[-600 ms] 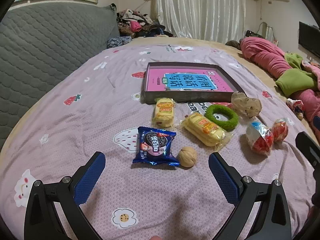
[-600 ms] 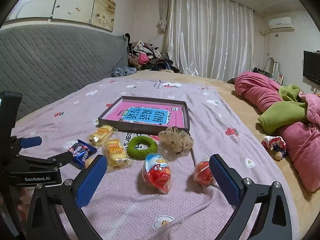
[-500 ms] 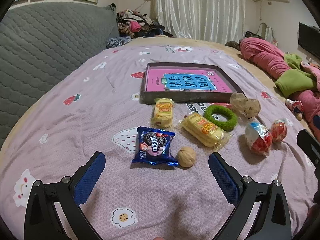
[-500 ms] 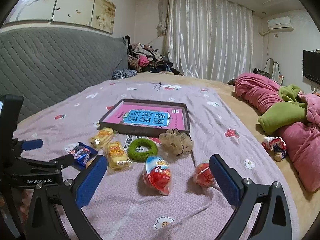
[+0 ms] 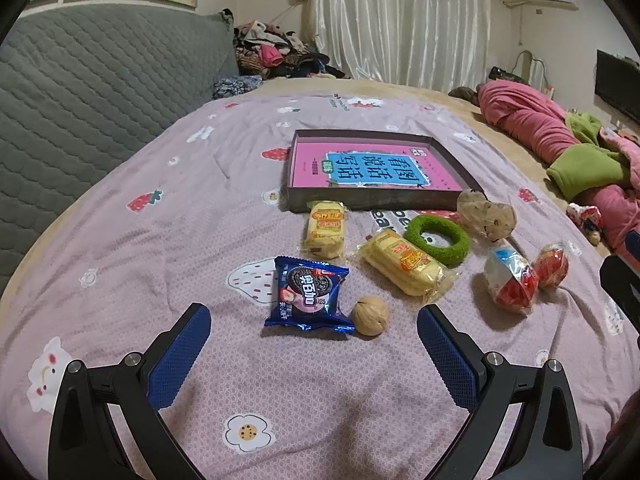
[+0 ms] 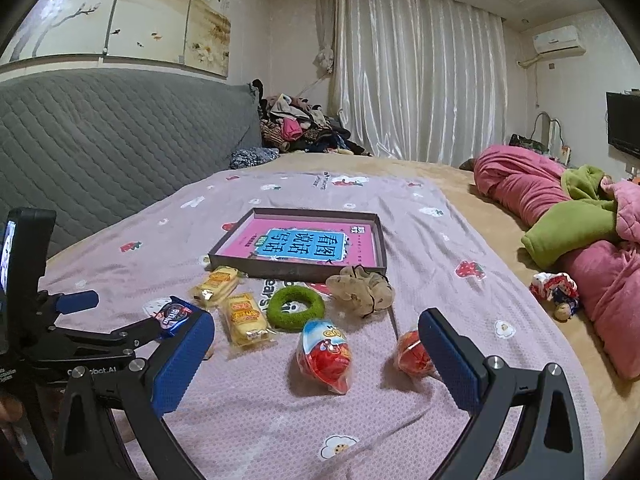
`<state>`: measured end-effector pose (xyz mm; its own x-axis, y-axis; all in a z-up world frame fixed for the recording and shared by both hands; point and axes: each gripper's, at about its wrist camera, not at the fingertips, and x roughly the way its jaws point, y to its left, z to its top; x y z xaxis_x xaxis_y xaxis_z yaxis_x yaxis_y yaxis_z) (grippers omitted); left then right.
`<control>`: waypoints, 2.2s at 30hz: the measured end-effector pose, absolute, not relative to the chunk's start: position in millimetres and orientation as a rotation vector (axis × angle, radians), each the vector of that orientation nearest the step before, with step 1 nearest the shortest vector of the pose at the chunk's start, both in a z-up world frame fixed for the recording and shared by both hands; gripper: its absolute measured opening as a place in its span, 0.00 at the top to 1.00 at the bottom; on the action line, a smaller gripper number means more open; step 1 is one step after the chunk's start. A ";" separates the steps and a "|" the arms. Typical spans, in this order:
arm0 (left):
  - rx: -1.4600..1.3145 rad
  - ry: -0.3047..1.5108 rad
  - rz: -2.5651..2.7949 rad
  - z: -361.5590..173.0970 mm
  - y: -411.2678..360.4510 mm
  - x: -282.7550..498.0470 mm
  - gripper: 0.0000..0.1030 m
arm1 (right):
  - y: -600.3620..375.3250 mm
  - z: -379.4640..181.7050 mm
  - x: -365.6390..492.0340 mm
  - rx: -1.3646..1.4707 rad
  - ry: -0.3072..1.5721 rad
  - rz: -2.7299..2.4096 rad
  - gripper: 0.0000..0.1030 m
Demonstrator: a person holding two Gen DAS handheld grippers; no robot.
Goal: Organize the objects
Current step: 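Move both tools toward the blue cookie packet and the Kinder egg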
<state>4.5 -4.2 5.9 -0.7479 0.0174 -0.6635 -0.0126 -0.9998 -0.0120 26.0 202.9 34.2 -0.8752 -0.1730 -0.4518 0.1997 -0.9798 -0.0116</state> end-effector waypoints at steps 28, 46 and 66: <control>-1.041 -0.106 2.942 48.7 -9.2 21.3 0.00 | 197.7 69.6 34.4 0.643 0.100 -2.857 0.00; -1.036 -0.049 2.975 89.2 -28.2 -26.8 0.00 | 195.3 86.9 -12.7 0.744 0.034 -2.791 0.00; -1.347 -0.006 2.831 -4.0 -12.6 -53.6 0.00 | 180.9 12.3 -32.0 0.982 0.221 -2.698 0.00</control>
